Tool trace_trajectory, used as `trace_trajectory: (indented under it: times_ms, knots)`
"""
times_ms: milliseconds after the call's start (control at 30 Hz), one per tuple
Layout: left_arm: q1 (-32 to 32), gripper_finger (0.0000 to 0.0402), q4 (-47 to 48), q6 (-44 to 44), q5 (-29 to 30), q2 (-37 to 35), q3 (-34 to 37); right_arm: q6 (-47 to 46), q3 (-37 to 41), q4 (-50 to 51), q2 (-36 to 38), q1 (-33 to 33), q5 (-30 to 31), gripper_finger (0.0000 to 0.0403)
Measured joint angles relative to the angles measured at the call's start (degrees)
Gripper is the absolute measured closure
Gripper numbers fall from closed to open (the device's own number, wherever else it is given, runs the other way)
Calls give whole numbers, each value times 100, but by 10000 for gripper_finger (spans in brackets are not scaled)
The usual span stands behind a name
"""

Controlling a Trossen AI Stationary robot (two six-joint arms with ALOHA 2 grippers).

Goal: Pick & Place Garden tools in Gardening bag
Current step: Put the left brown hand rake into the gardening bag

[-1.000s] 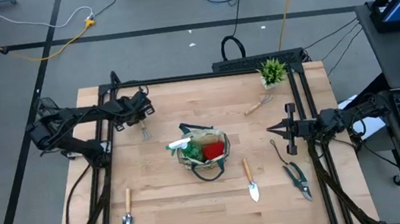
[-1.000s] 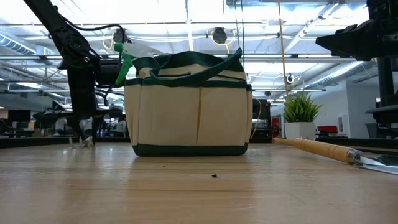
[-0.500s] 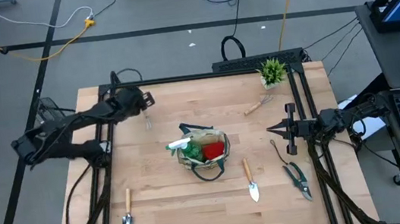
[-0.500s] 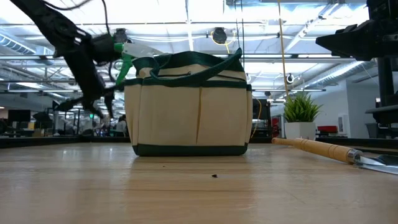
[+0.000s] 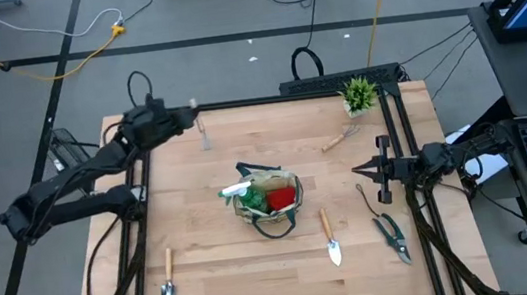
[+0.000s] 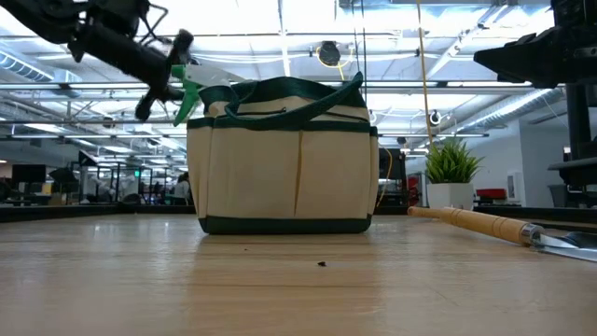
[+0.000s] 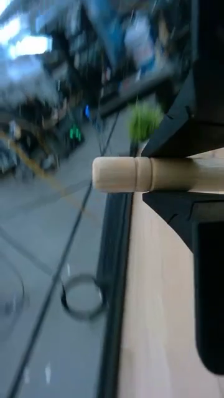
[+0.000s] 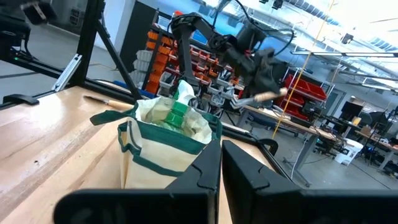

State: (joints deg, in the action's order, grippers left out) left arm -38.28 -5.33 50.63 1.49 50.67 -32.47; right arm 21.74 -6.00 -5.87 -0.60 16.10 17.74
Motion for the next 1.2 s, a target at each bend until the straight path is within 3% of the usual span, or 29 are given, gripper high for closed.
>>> trace_trajectory:
  times_ms: [333, 733, 900, 1200]
  knots:
    - [484, 328, -1359, 24, -592, -87, -4, 0, 0, -103, 0, 0, -2, 394]
    - [1225, 328, -2309, -299, -601, -85, -7, -2, 0, -1387, -2, 2, 53, 394]
    - [1528, 328, -2621, -447, -468, -81, -7, -336, 0, -1503, -8, 1, 543, 394]
    - [2080, 328, -2861, -722, 47, -80, -9, -1939, 0, -1532, -15, 0, 2230, 394]
